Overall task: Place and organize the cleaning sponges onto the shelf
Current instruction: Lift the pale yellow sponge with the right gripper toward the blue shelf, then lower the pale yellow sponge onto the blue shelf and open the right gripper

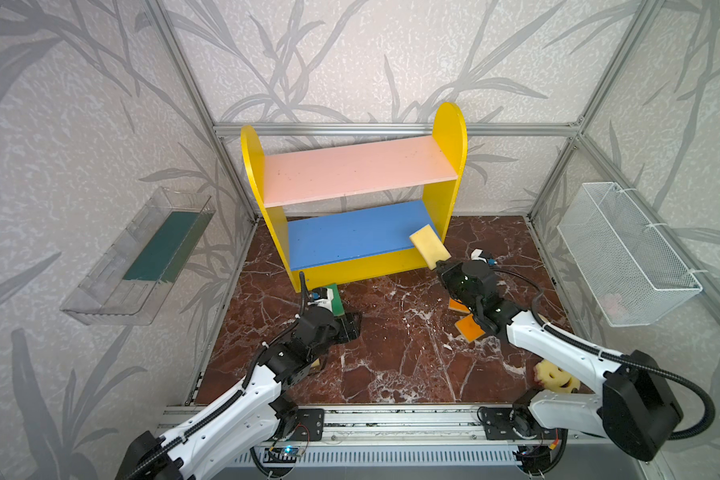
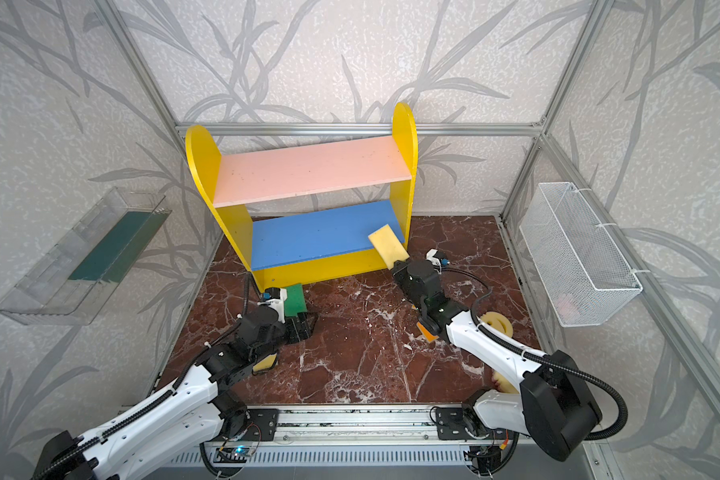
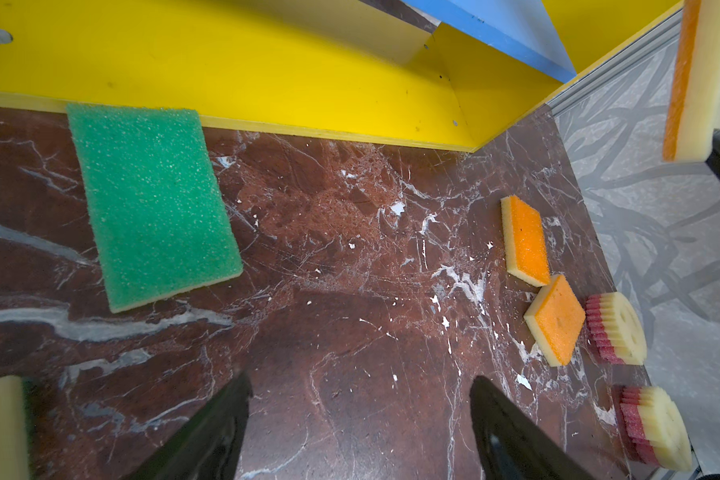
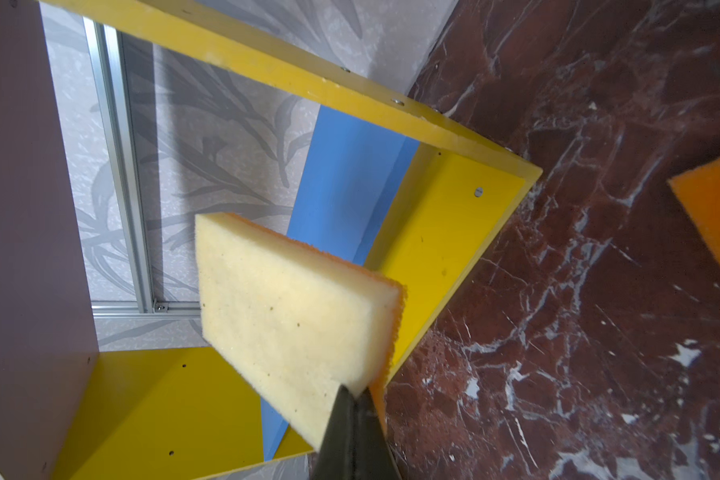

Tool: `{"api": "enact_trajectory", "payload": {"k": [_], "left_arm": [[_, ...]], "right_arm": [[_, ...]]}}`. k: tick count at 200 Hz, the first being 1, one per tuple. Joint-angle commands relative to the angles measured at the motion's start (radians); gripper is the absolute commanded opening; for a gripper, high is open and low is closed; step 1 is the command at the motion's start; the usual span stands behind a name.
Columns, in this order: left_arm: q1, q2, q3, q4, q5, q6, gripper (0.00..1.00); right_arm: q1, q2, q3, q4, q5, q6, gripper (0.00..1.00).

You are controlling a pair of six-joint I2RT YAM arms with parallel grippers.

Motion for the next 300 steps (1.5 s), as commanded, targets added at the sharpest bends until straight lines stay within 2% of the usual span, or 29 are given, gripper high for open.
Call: {"api": "enact_trajectory", "payload": {"k": [1, 55, 129, 224, 279, 300], "left_arm": [[-0.002, 0.008, -0.013, 0.033, -0.003, -0.014, 0.84], [-0.008, -0.012, -0.006, 0.010, 0.005, -0.006, 0.84], [-0.027, -0.029, -0.020, 0.010, -0.011, -0.002, 0.84], [-0.040, -0.024, -0.031, 0.011, -0.014, -0.005, 0.83], [-0.044, -0.024, -0.030, 0.008, -0.020, -0.005, 0.83], [-0.043, -0.024, -0.032, 0.009, -0.020, -0.005, 0.83]], "right_arm": [[-0.004, 0.065, 0.048, 0.076, 0.104, 0.039, 0.00], [-0.017, 0.240, 0.200, 0.117, 0.083, 0.045, 0.00], [-0.028, 0.370, 0.313, 0.109, 0.116, 0.072, 0.00], [-0.057, 0.477, 0.330, 0.173, 0.135, 0.130, 0.00], [-0.073, 0.513, 0.357, 0.192, 0.108, 0.128, 0.09], [-0.078, 0.531, 0.364, 0.212, 0.087, 0.131, 0.21]]}}
